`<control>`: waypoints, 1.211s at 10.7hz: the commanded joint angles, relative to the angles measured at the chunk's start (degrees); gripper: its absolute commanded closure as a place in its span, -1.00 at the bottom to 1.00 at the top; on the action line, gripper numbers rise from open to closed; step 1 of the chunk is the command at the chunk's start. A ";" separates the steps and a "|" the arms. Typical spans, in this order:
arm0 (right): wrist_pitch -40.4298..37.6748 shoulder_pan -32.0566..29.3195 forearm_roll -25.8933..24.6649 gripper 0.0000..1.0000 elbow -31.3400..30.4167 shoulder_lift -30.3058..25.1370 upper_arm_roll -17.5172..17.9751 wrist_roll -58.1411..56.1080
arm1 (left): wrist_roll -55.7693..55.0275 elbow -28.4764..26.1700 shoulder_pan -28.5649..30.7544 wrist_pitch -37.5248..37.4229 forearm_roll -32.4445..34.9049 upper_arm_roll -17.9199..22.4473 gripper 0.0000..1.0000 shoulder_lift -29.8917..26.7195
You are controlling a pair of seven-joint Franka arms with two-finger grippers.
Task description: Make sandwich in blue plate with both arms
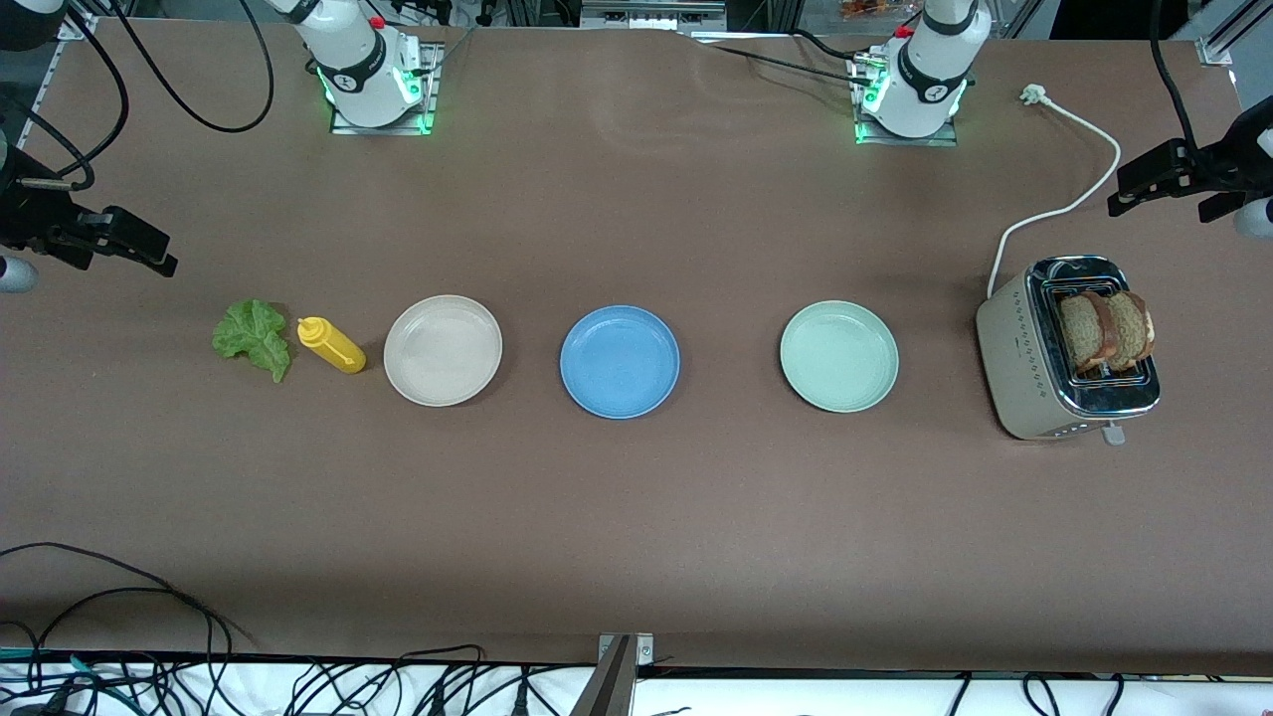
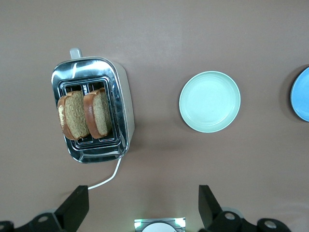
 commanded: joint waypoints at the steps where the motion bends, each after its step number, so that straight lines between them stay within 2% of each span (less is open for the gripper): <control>1: -1.13 0.09 0.68 -1.00 1.81 0.78 -0.16 0.36 | 0.88 -1.28 0.06 0.79 -0.40 0.23 -1.00 -0.35; 13: -1.22 0.09 0.77 -1.00 1.81 0.78 -0.16 0.36 | 0.88 -3.82 -0.03 3.42 -0.40 1.02 -1.00 -0.43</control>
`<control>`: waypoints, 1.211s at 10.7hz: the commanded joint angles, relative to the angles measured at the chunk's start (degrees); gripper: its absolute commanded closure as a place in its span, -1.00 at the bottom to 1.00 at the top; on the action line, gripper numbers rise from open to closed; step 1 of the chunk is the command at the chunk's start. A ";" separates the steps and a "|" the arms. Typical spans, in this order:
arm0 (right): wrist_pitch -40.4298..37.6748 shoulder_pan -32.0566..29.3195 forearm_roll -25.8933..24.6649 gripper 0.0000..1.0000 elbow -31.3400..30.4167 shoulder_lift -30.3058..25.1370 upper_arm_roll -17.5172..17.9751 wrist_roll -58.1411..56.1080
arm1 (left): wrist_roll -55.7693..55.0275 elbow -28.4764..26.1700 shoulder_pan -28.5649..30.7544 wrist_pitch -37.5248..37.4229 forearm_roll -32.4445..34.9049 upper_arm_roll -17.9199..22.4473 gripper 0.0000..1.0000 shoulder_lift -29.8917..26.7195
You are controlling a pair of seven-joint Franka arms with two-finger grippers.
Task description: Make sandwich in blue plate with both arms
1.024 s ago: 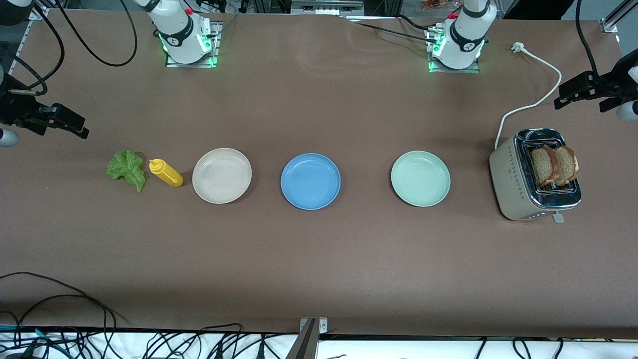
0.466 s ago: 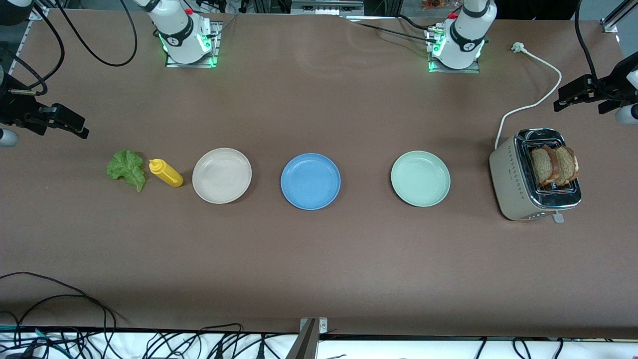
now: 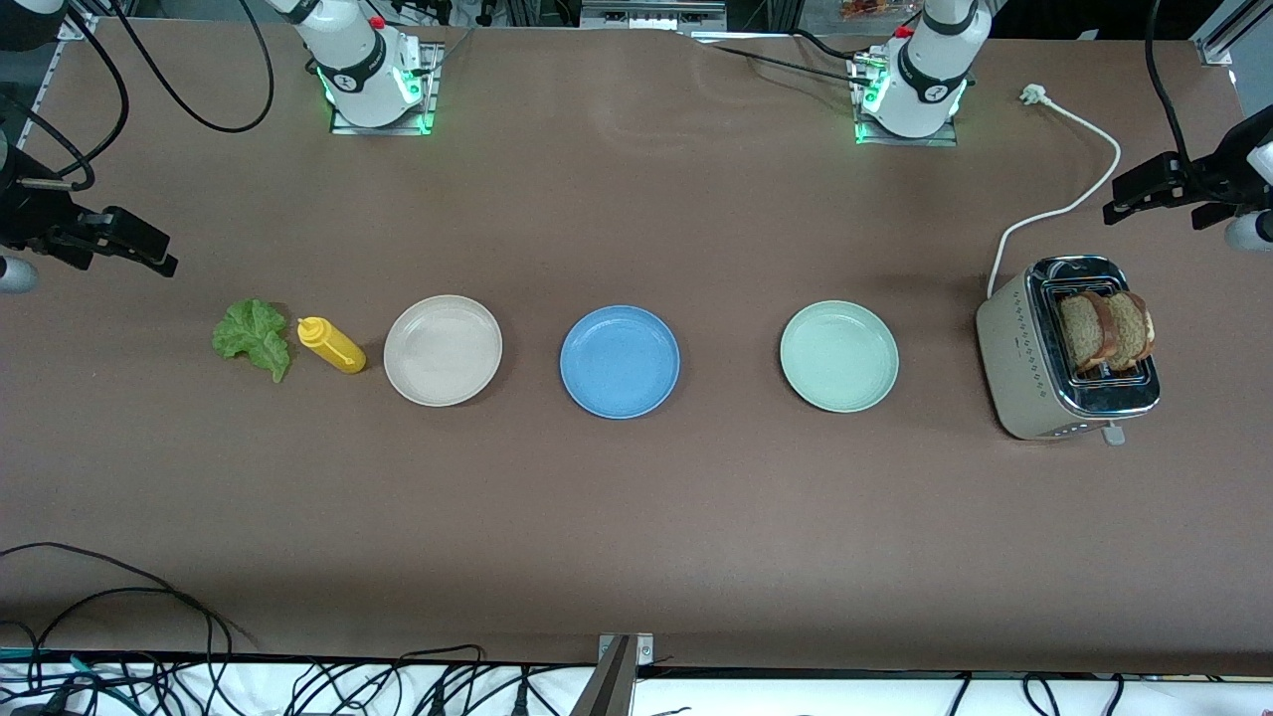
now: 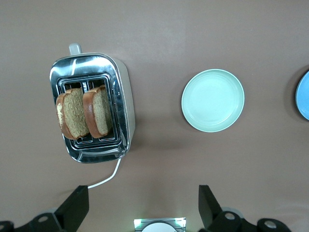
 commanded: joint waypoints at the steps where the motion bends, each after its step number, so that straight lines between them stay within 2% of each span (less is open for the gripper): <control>1: -1.22 0.09 0.76 -1.00 1.81 0.76 -0.16 0.36 | 0.96 -3.15 -0.04 3.65 0.20 1.25 -1.00 -0.46; 4: -1.22 0.09 0.76 -1.00 1.81 0.76 -0.16 0.36 | 1.32 -10.18 0.05 12.16 0.39 3.28 -0.99 -0.20; 8: -1.22 0.09 0.76 -1.00 1.81 0.76 -0.16 0.36 | 1.49 -19.41 0.14 25.60 0.47 5.83 -0.99 3.04; 11: -1.22 0.09 0.76 -1.00 1.81 0.76 -0.16 0.36 | 1.58 -19.51 0.22 28.08 0.47 8.46 -0.86 7.17; 13: -1.22 0.09 0.76 -1.00 1.81 0.76 -0.16 0.36 | 1.58 -19.95 0.22 28.97 0.47 8.82 -0.63 9.46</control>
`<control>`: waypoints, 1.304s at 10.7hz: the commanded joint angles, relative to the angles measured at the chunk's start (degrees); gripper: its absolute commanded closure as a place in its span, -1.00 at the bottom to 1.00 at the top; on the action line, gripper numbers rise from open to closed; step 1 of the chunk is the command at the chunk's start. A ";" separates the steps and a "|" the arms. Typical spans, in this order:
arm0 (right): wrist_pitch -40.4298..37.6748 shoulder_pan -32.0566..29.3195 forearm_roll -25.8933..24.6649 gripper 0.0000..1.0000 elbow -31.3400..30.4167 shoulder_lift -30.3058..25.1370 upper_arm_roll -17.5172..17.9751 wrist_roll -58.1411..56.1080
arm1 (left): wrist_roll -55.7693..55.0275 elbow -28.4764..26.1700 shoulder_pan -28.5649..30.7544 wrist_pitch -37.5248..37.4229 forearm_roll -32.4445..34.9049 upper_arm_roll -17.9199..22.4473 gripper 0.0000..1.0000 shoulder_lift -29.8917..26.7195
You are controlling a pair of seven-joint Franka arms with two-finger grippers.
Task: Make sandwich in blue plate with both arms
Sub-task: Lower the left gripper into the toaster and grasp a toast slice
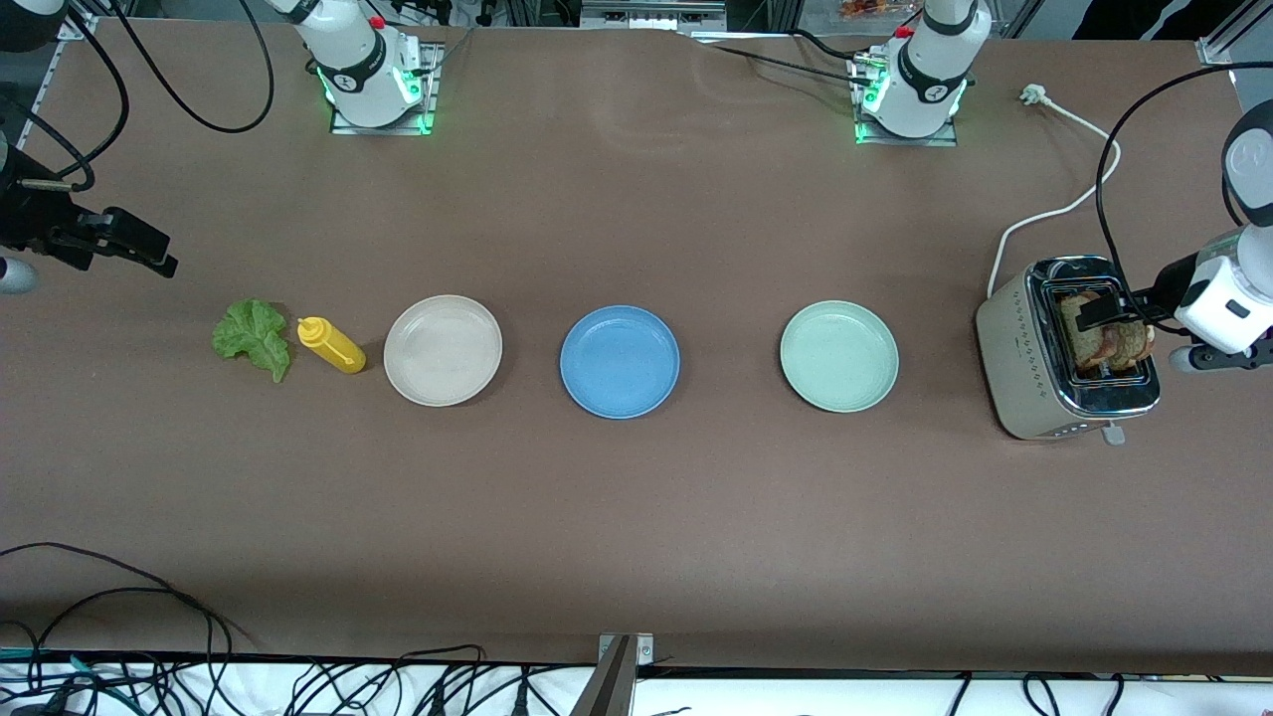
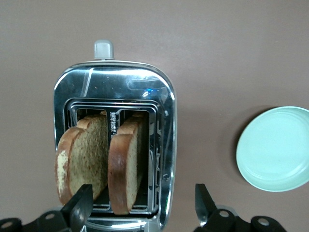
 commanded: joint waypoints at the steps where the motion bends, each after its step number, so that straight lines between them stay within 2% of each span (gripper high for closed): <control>1: -1.21 0.08 0.76 -1.00 1.72 0.76 -0.13 0.36 | 1.12 -0.63 0.02 1.18 0.41 0.79 -0.53 2.44; 3: -1.21 0.08 0.76 -1.00 1.72 0.76 -0.13 0.36 | 1.21 -0.82 0.02 1.18 0.41 1.06 -0.43 4.01; 8: -1.12 0.08 0.76 -1.00 1.72 0.76 -0.22 0.36 | 1.21 -0.82 0.19 1.36 2.43 1.32 -0.39 4.99; 12: -1.21 -0.01 0.76 -1.00 1.72 0.76 -0.22 0.36 | 1.21 -0.64 0.11 1.36 2.43 1.24 0.08 5.08; 13: -1.21 -0.01 0.85 -1.00 1.72 0.76 -0.22 0.36 | 1.21 -0.64 0.02 1.36 2.43 1.24 0.26 5.08; 14: -1.12 -0.01 0.76 -1.00 1.72 0.76 -0.22 0.36 | 1.21 -0.47 -0.07 1.36 2.43 1.24 0.52 4.99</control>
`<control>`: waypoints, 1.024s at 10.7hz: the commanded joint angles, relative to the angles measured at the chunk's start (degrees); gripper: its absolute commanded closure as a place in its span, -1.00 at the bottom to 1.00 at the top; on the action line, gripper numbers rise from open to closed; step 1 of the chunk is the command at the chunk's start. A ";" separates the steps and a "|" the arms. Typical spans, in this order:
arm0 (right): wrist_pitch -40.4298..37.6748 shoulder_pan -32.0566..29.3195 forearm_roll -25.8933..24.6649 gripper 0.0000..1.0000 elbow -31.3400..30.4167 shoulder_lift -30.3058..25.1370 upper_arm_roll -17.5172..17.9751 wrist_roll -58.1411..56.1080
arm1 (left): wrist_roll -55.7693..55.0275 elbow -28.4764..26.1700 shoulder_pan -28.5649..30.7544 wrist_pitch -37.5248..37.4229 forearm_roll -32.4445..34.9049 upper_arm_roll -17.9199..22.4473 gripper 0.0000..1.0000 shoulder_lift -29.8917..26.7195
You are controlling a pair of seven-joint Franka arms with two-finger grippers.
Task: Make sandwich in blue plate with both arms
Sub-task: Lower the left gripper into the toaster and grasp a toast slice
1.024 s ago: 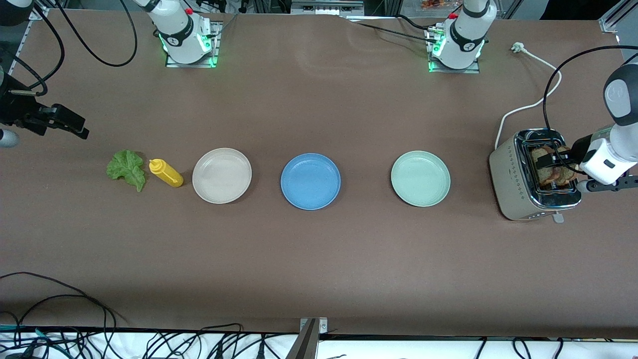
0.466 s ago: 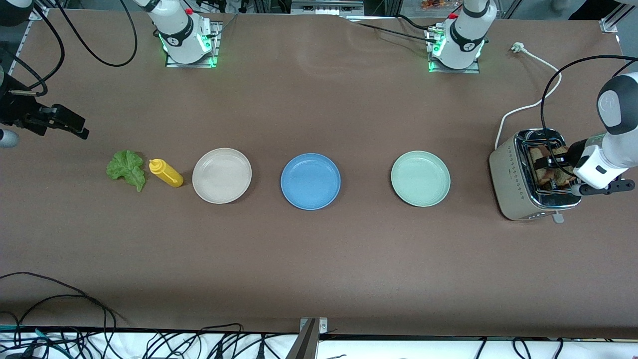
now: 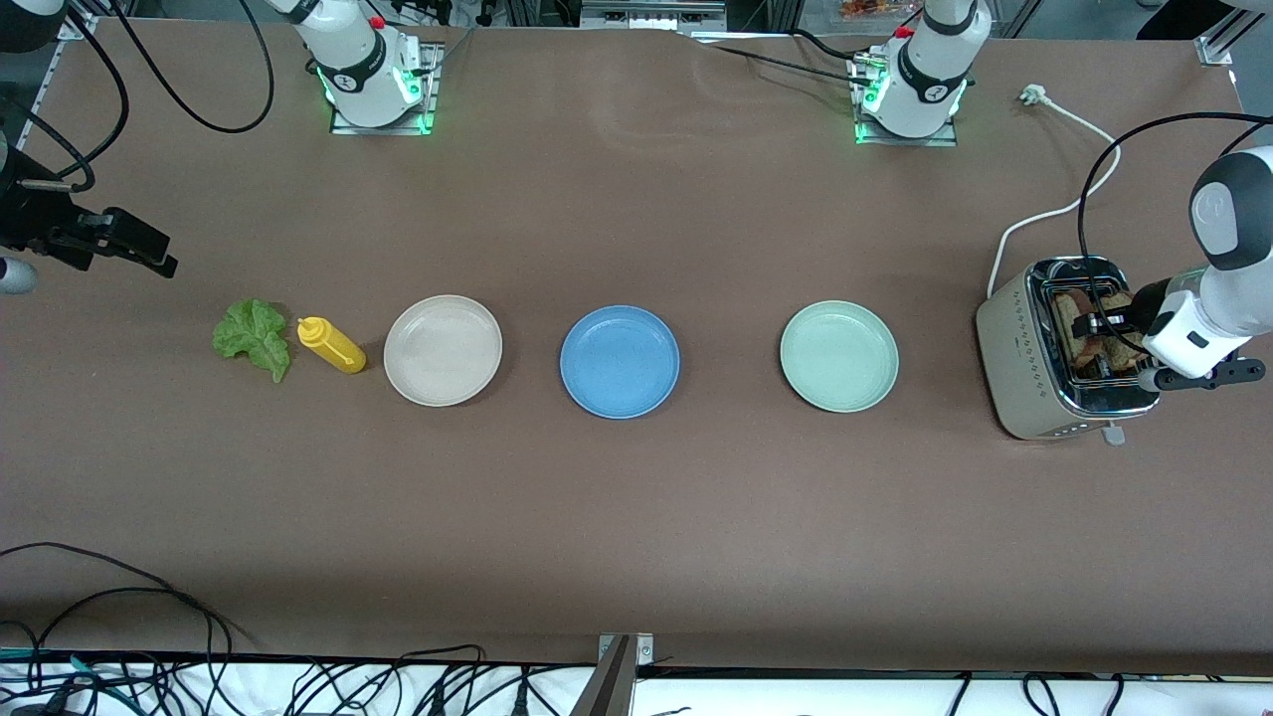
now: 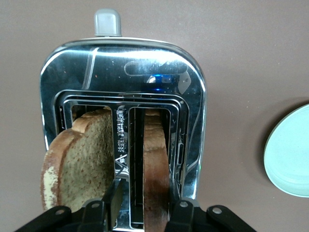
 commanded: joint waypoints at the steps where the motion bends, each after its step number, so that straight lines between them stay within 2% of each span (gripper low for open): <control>1: -1.11 -0.01 0.76 -1.00 1.71 0.80 -0.20 0.36 | 1.12 0.13 -0.07 0.49 1.13 0.09 0.91 -0.54; 2: -1.20 -0.01 0.85 -1.00 1.71 0.80 -0.20 0.36 | 1.12 0.48 -0.25 0.14 1.13 0.01 1.00 -0.80; 6: -1.11 -0.01 0.76 -1.00 1.71 0.80 -0.20 0.36 | 0.86 1.62 -0.60 -0.65 1.22 -0.61 1.00 -6.23; 11: -1.11 -0.01 0.76 -1.00 1.71 0.80 -0.20 0.36 | 0.50 1.98 -0.60 -4.35 2.96 -6.57 1.00 -15.29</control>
